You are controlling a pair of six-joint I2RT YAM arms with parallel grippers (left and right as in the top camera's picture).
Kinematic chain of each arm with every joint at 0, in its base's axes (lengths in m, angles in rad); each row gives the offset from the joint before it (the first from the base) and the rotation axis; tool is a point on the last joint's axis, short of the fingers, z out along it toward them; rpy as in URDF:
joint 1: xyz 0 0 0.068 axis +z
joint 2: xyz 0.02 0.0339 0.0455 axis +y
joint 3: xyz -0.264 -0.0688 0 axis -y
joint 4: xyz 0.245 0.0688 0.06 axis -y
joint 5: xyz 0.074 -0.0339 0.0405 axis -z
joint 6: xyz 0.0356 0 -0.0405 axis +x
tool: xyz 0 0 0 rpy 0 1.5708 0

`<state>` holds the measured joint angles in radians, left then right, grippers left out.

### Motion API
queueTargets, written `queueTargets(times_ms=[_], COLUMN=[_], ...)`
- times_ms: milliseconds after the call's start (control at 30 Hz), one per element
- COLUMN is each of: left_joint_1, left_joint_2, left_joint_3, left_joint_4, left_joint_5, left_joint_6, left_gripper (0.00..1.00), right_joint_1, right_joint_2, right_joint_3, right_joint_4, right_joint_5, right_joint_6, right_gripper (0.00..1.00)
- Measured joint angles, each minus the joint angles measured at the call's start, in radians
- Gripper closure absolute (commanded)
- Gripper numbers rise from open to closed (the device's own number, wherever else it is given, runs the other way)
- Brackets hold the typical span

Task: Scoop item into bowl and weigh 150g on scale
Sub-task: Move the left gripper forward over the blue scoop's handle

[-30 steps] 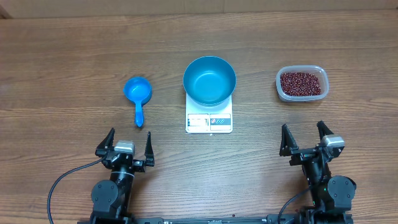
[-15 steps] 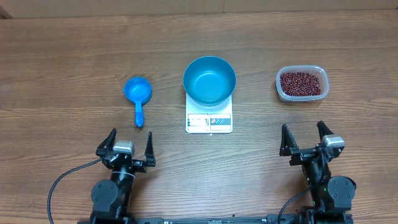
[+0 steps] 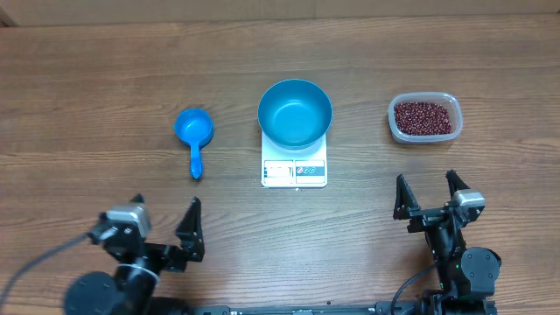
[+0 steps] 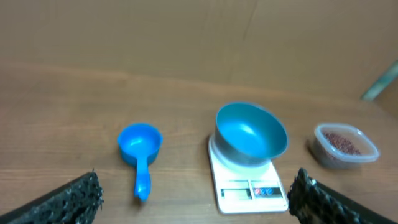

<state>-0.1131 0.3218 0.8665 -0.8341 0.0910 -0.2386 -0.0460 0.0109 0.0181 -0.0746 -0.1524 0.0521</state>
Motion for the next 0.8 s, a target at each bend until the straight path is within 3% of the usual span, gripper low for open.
queueTargets(times_ms=[367, 567, 600, 667, 800], left_joint_1=[0.0, 0.0, 0.0, 0.0, 0.0], left_joint_2=[0.794, 1.103, 1.128, 1.186, 1.269], left_joint_3=[0.927, 1.13, 1.132, 1.134, 1.133], left_joint_4=[-0.71, -0.819, -0.82, -0.824, -0.835], left_joint_5=[0.076, 0.092, 0.092, 0.08, 0.034], left_joint_6=[0.037, 0.056, 0.058, 0.059, 0.062], left_gripper=[0.01, 0.0, 0.19, 0.96, 0.95], right_joint_1=[0.0, 0.0, 0.0, 0.0, 0.0], right_joint_2=[0.0, 0.0, 0.0, 0.0, 0.0], right_joint_3=[0.0, 0.0, 0.0, 0.0, 0.0], right_joint_4=[0.0, 0.0, 0.0, 0.0, 0.0], right_joint_5=[0.0, 0.0, 0.0, 0.0, 0.0], right_joint_6=[0.0, 0.0, 0.0, 0.0, 0.0], right_gripper=[0.0, 0.0, 0.0, 0.0, 0.0])
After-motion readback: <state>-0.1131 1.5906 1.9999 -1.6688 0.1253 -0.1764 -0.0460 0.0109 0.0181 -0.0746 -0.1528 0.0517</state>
